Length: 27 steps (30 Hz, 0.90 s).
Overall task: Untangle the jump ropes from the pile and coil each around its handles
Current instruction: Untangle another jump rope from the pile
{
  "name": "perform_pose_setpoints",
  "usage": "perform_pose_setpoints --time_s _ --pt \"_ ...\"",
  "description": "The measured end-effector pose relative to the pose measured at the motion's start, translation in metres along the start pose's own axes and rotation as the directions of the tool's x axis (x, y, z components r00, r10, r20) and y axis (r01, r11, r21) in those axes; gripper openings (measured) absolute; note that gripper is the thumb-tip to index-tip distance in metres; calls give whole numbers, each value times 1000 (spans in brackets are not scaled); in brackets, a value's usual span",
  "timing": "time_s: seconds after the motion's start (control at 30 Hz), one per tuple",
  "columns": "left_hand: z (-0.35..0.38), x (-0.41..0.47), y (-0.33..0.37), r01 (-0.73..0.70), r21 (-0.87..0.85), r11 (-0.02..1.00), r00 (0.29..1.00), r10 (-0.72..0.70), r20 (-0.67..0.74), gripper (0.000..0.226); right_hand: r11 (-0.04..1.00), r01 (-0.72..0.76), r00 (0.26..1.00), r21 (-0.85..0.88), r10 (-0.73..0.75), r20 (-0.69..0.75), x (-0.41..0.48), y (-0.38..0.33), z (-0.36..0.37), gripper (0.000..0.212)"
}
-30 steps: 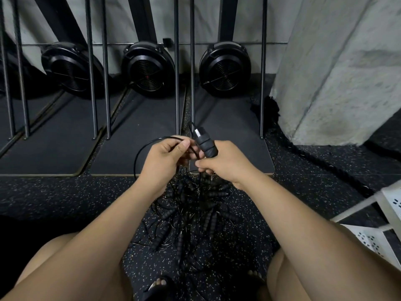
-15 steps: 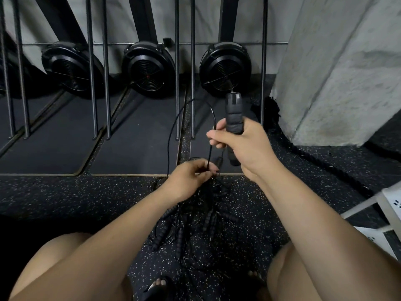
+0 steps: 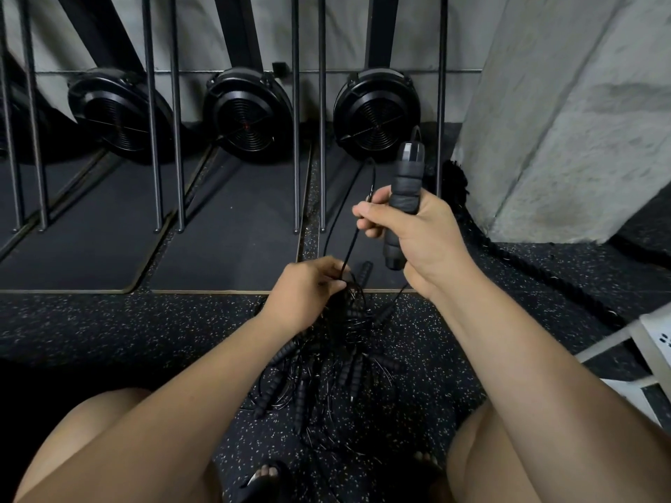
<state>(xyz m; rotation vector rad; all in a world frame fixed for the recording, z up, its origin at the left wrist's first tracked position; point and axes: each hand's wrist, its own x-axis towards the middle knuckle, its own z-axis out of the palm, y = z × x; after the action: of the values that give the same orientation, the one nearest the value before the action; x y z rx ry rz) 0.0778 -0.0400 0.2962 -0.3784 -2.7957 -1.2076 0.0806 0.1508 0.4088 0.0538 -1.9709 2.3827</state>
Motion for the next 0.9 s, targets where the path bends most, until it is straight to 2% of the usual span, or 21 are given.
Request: perform_pose_setpoints --time_s 0.1,0.17,0.27,0.3,0.4,0.5,0.6,0.7,0.77,0.9 --pt "-1 0 -2 -9 59 998 1000 9 2 12 1000 -7 1000 -8 7 -11 1 0 -1 22" --pt "-2 -1 -1 6 23 1000 1000 -6 7 8 1000 -14 1000 -10 14 -11 0 1 0 22" --pt "-1 -3 2 -16 12 1000 995 15 95 8 1000 -19 1000 -10 19 0 -1 2 1 22" --pt "-1 -4 5 9 -11 1000 988 -8 155 9 1000 -17 1000 -9 17 5 -2 2 2 21" --pt "0 -6 11 230 -172 958 931 -165 326 15 1000 -2 1000 -4 2 -1 -2 2 2 21" --pt "-3 -6 9 331 -269 904 894 -209 397 12 1000 9 1000 16 -8 -21 -2 0 0 22" --pt "-9 -2 8 329 -209 921 907 -246 341 4 1000 12 1000 23 -12 -15 -2 0 0 22" --pt "-13 0 9 208 8 978 959 -205 193 21 1000 17 1000 27 -17 -1 -2 -2 2 21" --pt "-14 0 9 154 64 986 983 -160 95 30 999 24 1000 33 -24 4 -3 -3 2 21" --pt "-14 1 7 130 141 982 987 -141 75 32 999 30 999 42 -30 10 -3 -6 2 21"
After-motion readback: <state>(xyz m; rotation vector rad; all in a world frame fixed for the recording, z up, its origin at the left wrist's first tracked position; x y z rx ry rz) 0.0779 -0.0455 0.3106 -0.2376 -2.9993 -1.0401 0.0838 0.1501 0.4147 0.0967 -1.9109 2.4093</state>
